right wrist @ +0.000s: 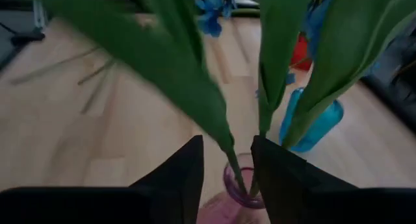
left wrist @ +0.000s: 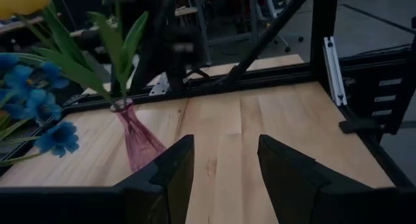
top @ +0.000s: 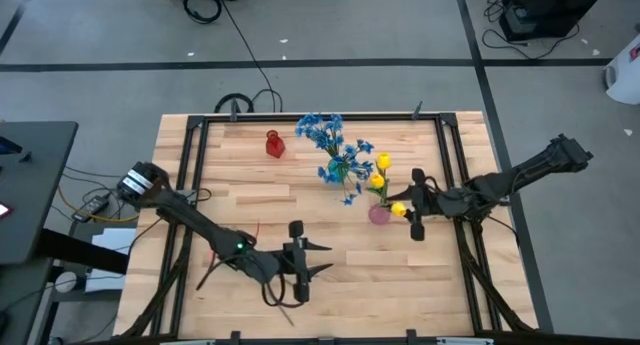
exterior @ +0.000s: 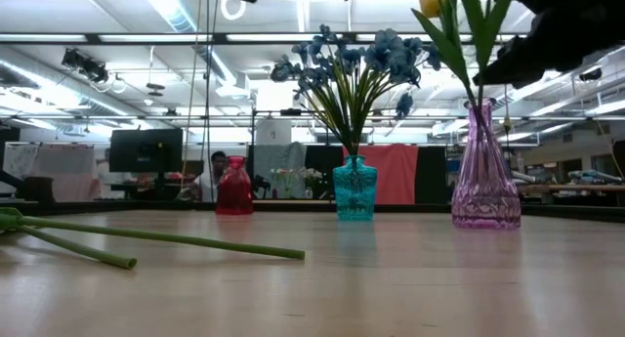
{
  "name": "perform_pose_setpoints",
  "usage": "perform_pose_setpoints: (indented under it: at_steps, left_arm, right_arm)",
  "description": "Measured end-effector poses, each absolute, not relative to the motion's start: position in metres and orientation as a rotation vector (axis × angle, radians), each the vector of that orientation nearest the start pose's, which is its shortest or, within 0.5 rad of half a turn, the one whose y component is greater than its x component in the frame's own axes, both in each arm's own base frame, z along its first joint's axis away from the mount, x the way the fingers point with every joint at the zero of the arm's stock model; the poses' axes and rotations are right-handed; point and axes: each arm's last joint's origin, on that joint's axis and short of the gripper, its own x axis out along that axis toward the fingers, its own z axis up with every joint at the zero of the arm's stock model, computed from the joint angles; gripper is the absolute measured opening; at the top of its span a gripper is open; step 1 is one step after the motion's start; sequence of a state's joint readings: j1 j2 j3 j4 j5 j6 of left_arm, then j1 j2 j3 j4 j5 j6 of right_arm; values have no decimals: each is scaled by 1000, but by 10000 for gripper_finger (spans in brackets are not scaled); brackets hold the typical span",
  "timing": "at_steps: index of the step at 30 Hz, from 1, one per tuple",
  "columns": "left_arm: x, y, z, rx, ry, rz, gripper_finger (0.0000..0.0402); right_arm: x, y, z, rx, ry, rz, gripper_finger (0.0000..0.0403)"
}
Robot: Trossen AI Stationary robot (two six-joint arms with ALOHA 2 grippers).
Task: Sort flowers into vase by color
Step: Put the yellow tulip into the violet flower vase, then put the bottom pink tulip into the red flower vase
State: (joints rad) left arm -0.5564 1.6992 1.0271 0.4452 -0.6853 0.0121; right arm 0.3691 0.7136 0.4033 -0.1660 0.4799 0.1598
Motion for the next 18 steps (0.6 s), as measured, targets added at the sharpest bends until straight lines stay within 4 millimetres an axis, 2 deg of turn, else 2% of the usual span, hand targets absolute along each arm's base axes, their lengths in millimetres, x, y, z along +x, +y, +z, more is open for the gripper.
perform_pose_setpoints:
  at_steps: [6,9,14,18]
  left_arm:
    - [307,-170,255,84,277,138,177]
    - [298,-166,252,32,386,91,177]
    - [283,-167,228,29,691,-62,177]
    - [270,-164,203,29,957,-51,177]
  right_arm:
    - [147,45,249,119,487,-101,142]
    - [144,45,261,194,539,-106,142]
    - [143,46,272,294,617,-108,142]
    - [146,47,274,307,629,-108,142]
